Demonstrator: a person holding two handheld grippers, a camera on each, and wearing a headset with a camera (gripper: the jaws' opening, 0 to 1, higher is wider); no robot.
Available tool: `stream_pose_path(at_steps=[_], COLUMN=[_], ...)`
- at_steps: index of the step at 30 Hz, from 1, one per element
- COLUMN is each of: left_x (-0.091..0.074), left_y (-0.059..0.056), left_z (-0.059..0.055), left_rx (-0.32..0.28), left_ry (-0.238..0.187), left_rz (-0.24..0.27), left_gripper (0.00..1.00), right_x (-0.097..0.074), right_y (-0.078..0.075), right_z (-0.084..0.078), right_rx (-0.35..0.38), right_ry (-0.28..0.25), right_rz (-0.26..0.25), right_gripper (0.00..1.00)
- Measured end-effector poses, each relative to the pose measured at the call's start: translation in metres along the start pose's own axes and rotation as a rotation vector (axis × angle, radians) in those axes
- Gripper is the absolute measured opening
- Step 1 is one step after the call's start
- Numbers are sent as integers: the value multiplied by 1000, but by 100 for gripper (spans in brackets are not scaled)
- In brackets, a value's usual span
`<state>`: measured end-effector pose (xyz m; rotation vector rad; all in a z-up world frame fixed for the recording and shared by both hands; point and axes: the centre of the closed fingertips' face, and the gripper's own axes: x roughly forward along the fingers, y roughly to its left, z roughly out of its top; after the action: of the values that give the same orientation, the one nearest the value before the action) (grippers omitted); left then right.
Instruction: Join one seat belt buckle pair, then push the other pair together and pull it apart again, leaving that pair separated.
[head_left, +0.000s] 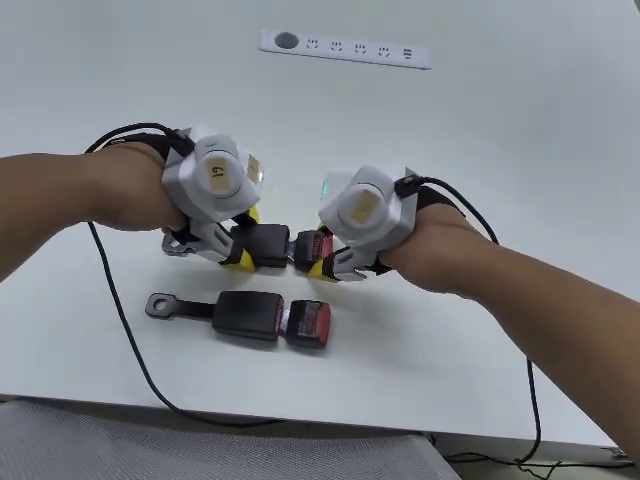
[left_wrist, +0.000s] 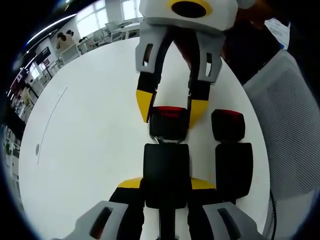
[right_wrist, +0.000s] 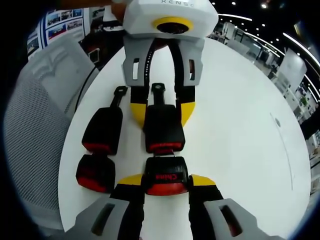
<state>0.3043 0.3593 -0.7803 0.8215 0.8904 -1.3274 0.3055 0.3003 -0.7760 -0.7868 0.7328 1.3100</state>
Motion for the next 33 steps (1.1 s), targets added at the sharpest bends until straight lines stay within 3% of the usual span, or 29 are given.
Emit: stream_pose_path(at_steps=[18, 33], left_x=[0, 1], left_y=[-1, 0], left_z=[0, -1], left_rx=[3, 16], left_ry=[4, 4], left_rz=[-3, -5], left_gripper=[33, 33], right_x=[-14, -45], right_y=[-1, -2], right_z=[-24, -70], right_rx=[-8, 57], right_ry=[1, 31], right_rz=[-17, -18], right_gripper=[30, 31])
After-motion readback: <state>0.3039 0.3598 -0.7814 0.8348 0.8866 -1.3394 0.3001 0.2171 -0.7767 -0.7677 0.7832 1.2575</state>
